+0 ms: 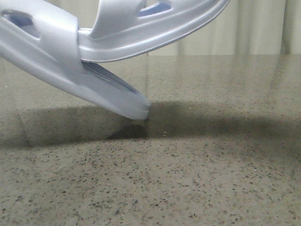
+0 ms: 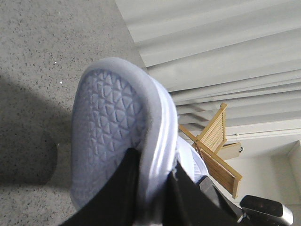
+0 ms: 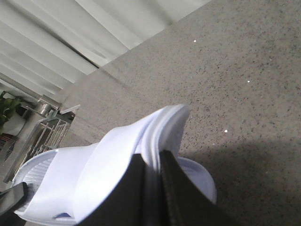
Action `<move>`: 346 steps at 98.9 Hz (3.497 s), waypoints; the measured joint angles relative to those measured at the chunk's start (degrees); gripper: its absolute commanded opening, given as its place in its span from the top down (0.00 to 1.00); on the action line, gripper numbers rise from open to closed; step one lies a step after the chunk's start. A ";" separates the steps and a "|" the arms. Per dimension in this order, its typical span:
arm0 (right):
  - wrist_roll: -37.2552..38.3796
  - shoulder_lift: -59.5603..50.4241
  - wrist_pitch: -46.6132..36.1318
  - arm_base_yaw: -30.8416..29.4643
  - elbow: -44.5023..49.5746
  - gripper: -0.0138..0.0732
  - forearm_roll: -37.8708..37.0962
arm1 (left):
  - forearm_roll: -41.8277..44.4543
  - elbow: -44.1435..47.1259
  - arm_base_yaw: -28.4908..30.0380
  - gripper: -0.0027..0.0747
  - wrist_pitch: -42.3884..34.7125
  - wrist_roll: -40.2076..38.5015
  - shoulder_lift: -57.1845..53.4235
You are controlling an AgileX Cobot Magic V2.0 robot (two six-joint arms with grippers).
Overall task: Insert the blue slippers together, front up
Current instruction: 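Move the right-held slipper over the left-held one, soles stacking, then lower the stacked slippers onto the table and open both grippers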
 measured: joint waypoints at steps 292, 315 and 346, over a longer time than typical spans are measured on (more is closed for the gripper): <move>0.16 -33.10 14.17 -3.26 -0.14 0.42 -42.98 | -12.00 -0.15 -0.75 0.94 0.21 17.85 26.69; 0.16 -33.10 14.17 -3.26 -0.14 0.42 -42.60 | -12.00 -0.24 -0.75 0.76 0.94 20.02 26.78; 0.16 -33.10 14.17 -3.26 -0.14 0.42 -42.60 | -12.05 -0.24 -0.75 0.53 1.03 23.68 26.78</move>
